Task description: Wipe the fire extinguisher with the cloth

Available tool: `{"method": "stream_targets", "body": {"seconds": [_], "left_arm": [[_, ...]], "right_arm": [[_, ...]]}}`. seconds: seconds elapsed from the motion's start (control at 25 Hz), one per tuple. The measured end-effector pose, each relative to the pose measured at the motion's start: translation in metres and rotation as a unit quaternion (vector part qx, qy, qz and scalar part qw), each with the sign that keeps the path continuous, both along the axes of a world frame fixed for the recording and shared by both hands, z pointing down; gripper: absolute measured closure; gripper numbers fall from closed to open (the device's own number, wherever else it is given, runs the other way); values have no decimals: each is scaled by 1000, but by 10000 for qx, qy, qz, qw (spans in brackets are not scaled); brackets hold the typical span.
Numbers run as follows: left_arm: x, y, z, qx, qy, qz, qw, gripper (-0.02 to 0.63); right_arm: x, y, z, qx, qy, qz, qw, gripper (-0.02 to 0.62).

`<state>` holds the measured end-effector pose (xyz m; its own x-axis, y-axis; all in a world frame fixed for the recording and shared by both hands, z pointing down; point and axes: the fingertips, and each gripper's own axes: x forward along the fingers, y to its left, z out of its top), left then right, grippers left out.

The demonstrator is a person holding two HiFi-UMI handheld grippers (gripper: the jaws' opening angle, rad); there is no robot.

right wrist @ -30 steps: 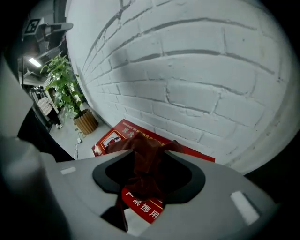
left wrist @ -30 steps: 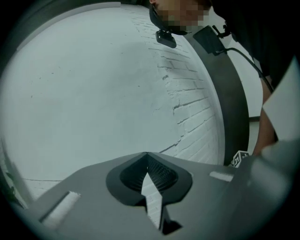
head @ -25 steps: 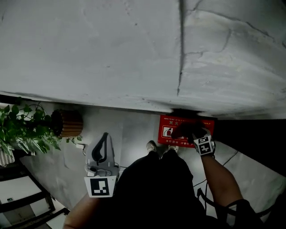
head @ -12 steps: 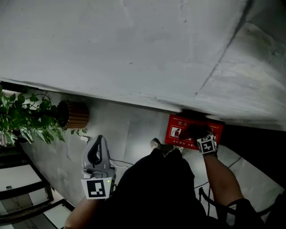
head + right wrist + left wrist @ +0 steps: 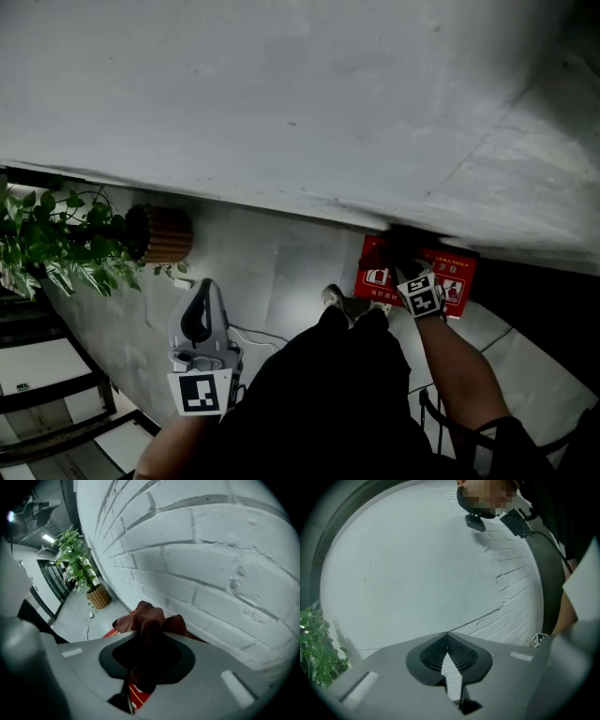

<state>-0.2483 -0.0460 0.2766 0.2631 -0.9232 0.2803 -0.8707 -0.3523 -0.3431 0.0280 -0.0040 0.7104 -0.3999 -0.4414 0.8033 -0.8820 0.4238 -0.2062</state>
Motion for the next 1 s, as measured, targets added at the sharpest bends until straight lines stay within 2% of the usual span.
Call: {"method": "stream_targets", "body": {"seconds": [0.24, 0.48, 0.76, 1.0], "left_arm": [[-38, 6, -18, 117, -218, -458, 9986, 606], [-66, 24, -28, 165, -431, -802, 9957, 606], [-82, 34, -29, 110, -514, -960, 9940, 606], [-59, 22, -36, 266, -360, -502, 9977, 606]], "right_arm": [[-57, -46, 4, 207, -221, -420, 9987, 522], [-80, -59, 26, -90, -88, -720, 9973, 523], [-75, -53, 38, -182, 163, -1004, 9946, 525], [-33, -43, 34, -256, 200, -492, 9983, 528]]}}
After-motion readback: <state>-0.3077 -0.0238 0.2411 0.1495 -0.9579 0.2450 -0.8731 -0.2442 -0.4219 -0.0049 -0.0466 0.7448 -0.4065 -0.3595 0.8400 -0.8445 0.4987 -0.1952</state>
